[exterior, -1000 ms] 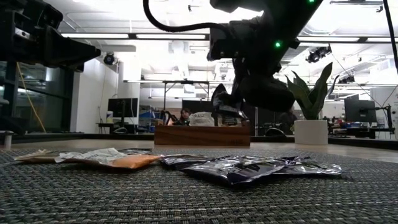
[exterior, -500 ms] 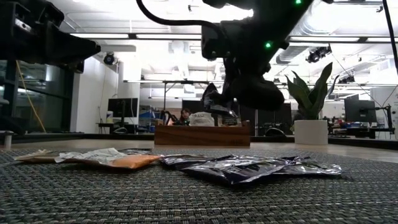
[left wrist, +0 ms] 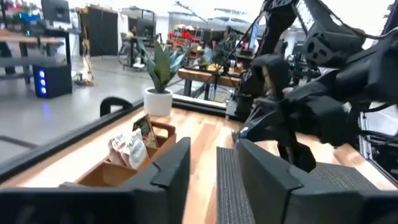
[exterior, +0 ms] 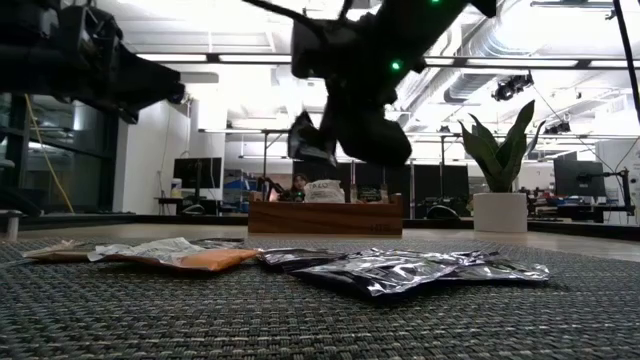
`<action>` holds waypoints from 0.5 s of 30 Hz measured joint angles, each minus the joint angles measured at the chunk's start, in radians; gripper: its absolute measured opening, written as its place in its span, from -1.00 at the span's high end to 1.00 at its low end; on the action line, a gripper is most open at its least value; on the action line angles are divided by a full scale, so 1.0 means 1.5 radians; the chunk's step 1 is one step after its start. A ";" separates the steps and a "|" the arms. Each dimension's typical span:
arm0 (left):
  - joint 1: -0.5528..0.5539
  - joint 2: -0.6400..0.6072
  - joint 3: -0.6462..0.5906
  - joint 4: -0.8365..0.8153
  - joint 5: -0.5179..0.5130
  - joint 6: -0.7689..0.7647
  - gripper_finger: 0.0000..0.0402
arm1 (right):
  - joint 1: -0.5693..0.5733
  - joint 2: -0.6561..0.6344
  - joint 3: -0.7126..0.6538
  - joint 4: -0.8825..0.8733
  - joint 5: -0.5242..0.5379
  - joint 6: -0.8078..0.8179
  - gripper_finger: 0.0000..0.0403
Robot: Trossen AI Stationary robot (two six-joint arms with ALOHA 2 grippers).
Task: Pick & Place Tea
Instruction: Put the purple tea bag into the left compartment of the wooden organizer
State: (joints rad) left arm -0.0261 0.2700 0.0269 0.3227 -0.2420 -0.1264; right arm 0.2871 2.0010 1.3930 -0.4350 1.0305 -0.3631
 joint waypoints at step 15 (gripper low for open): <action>0.000 0.413 0.108 0.228 -0.065 -0.026 -0.11 | -0.034 0.000 0.000 0.097 0.025 -0.171 1.00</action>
State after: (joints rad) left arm -0.0261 0.8901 0.1893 0.6641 -0.3395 -0.1660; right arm 0.2366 2.0010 1.3930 -0.2897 1.0676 -0.6191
